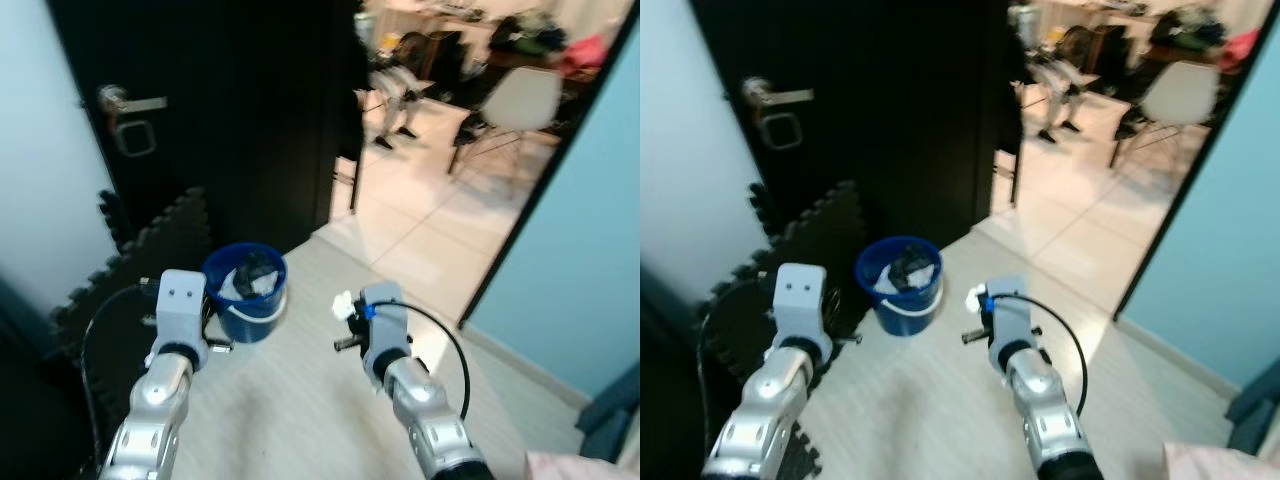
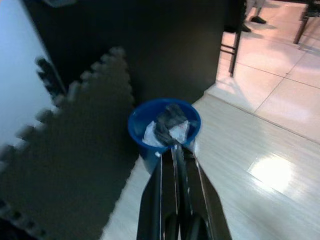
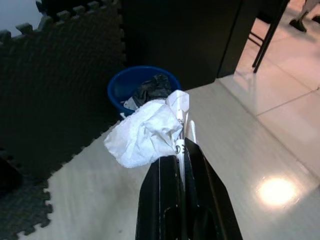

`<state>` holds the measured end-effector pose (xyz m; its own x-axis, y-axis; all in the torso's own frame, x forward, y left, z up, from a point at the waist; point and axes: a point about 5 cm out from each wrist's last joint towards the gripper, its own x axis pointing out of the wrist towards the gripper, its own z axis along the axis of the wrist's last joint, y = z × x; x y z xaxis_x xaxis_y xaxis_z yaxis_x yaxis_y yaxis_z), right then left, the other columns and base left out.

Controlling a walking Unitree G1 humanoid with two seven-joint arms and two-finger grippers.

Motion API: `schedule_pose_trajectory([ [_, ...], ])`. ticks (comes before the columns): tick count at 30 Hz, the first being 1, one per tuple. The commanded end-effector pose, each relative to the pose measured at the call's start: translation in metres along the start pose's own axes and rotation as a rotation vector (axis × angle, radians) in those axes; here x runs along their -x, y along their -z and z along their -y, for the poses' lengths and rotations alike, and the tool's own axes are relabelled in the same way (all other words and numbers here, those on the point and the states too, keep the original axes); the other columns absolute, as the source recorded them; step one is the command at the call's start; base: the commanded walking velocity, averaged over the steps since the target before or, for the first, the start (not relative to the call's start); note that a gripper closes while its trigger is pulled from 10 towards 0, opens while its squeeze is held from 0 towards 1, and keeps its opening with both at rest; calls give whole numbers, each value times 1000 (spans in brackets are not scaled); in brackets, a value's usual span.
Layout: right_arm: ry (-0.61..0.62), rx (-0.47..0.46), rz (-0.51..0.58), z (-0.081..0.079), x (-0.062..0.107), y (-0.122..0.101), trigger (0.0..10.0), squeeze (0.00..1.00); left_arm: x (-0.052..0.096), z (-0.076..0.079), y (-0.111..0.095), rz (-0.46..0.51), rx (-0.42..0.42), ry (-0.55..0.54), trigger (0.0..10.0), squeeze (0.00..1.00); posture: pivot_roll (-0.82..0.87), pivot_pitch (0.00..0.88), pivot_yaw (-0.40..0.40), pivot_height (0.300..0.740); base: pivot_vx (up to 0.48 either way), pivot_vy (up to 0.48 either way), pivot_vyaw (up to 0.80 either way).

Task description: Clean up the room

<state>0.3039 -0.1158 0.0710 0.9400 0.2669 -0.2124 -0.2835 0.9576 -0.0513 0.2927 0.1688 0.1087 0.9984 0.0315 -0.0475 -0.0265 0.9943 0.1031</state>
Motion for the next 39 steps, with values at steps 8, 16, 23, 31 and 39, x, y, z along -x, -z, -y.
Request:
schedule_pose_trajectory([
  [8,27,-36,10,-1,-3,0,10000,0,5,4,3,13,16,29,10000,0,74,0,-102,740,72,0,200],
  [16,20,-37,12,-2,-5,-2,10000,0,5,6,-1,32,23,35,10000,0,75,0,-102,740,326,0,0],
  [23,19,-35,18,-1,-7,-4,10000,0,4,7,-2,44,29,42,10000,0,66,0,-96,740,374,0,0],
  [31,13,-37,13,-3,-7,-1,10000,0,7,6,-3,51,31,44,10000,0,86,0,-103,740,393,0,0],
  [39,16,-72,15,-10,-11,0,10000,0,6,-5,-11,62,-9,45,10000,0,137,0,-76,740,410,0,0],
])
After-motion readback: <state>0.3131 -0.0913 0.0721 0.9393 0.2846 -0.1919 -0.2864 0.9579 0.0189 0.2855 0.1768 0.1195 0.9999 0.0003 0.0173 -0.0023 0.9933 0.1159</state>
